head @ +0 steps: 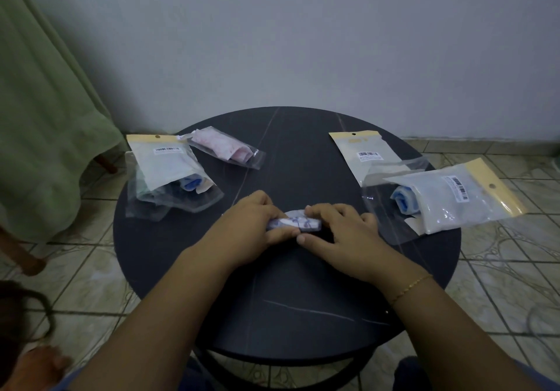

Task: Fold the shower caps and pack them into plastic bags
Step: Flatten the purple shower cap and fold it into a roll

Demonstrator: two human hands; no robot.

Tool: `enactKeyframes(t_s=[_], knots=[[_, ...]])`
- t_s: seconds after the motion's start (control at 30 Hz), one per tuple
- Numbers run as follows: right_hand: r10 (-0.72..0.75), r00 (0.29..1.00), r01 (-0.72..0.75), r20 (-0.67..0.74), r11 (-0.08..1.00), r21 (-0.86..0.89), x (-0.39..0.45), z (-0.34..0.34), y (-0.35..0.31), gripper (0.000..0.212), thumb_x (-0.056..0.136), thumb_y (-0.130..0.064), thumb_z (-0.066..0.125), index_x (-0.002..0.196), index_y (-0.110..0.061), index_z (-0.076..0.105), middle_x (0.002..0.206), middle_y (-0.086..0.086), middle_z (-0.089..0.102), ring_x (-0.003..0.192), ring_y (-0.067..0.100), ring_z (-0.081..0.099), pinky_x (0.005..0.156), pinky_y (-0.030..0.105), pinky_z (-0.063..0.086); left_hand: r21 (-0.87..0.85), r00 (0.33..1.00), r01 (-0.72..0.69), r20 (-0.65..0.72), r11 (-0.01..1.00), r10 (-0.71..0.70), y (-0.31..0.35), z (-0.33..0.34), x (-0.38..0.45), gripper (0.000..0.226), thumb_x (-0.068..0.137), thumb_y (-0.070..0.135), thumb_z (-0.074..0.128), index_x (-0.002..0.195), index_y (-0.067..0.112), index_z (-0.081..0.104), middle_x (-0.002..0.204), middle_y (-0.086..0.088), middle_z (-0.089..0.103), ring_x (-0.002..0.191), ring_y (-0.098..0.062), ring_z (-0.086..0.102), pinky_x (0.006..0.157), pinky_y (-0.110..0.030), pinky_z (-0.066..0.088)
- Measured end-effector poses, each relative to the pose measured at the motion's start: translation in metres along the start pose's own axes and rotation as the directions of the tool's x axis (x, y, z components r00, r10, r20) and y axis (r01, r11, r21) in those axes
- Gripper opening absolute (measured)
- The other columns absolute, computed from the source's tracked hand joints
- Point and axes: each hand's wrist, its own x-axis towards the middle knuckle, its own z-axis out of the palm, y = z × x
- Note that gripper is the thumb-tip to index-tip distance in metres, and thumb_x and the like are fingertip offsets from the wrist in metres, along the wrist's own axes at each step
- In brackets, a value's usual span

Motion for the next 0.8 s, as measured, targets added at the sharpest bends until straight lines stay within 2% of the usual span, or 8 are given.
enactKeyframes(t_s=[0.1,0.2,0.27,0.37,0.5,0.6,0.7,0.8], knots=[[0.013,0.999,-0.011,-0.034,0.998,0.068,0.006,0.001,0.003,0.045,0.079,-0.070,0.037,0.120,-0.052,0.044,0.128,-0.010,0.043,0.125,0.016,0.029,0.088,0.026,0.014,0.149,1.000,-0.003,-0.019,0.989,0.006,0.002,-0.002,0.000,0.046,0.086,0.064,0.041,0.111,0.032,0.063,0.094,0.010,0.052,0.091,-0.011,0.047,0.075,-0.028,0.031],[0.025,0.991,-0.004,-0.132,0.988,0.155,0.009,0.001,0.000,0.038,0.081,-0.069,0.037,0.107,-0.048,0.054,0.111,-0.013,0.054,0.116,0.013,0.037,0.073,0.026,0.011,0.195,0.991,0.048,-0.132,0.980,-0.023,0.005,-0.003,0.001,0.042,0.086,0.067,0.035,0.103,0.035,0.057,0.086,0.014,0.052,0.092,-0.008,0.043,0.085,-0.029,0.024],[0.050,0.973,0.002,-0.227,0.975,0.223,0.009,0.001,-0.006,0.026,0.088,-0.056,0.047,0.109,-0.043,0.055,0.099,-0.018,0.055,0.110,0.006,0.038,0.071,0.025,0.011,0.286,0.977,0.114,-0.205,0.952,-0.056,0.009,-0.001,0.002,0.041,0.087,0.066,0.033,0.098,0.032,0.054,0.083,0.012,0.051,0.094,-0.010,0.045,0.087,-0.031,0.021],[0.091,0.942,-0.003,-0.324,0.965,0.262,0.008,0.004,-0.017,0.033,0.091,-0.043,0.052,0.123,-0.038,0.049,0.091,-0.017,0.054,0.108,0.007,0.041,0.076,0.025,0.014,0.409,0.951,0.203,-0.297,0.890,-0.081,0.011,0.011,0.006,0.047,0.089,0.063,0.027,0.093,0.029,0.060,0.087,0.007,0.062,0.093,-0.018,0.052,0.079,-0.034,0.021],[0.080,0.917,-0.048,-0.391,0.995,0.091,0.011,0.011,-0.026,0.035,0.096,-0.036,0.045,0.131,-0.036,0.048,0.121,-0.006,0.053,0.117,0.015,0.041,0.089,0.032,0.024,0.386,0.935,0.215,-0.346,0.897,-0.075,0.008,0.028,0.011,0.049,0.087,0.047,0.029,0.084,0.025,0.072,0.088,0.000,0.068,0.081,-0.025,0.062,0.077,-0.037,0.031],[-0.093,0.915,0.060,-0.392,0.993,-0.097,0.010,0.016,-0.031,0.042,0.098,-0.032,0.032,0.138,-0.029,0.044,0.149,-0.005,0.034,0.136,0.014,0.027,0.094,0.034,0.020,0.328,0.944,0.199,-0.316,0.923,-0.091,0.009,0.029,0.016,0.053,0.089,0.043,0.023,0.106,0.025,0.070,0.118,-0.008,0.065,0.106,-0.028,0.061,0.095,-0.042,0.039],[-0.171,0.969,0.131,-0.177,0.967,-0.217,0.006,0.021,-0.032,0.068,0.087,-0.045,-0.002,0.150,-0.025,0.010,0.159,-0.008,0.002,0.145,0.007,-0.002,0.112,0.037,0.005,0.290,0.961,0.240,-0.203,0.927,-0.185,0.009,0.029,0.019,0.053,0.098,0.043,0.010,0.141,0.030,0.039,0.154,-0.003,0.028,0.141,-0.022,0.024,0.114,-0.040,0.011],[-0.148,0.986,0.119,-0.079,0.950,-0.289,0.002,0.023,-0.028,0.083,0.070,-0.048,-0.016,0.149,-0.024,-0.009,0.157,-0.009,-0.014,0.143,0.004,-0.015,0.113,0.040,-0.012,0.232,0.961,0.263,-0.149,0.936,-0.233,0.007,0.029,0.020,0.050,0.101,0.037,0.014,0.149,0.024,0.021,0.158,0.000,0.014,0.145,-0.018,0.009,0.116,-0.037,0.002]])
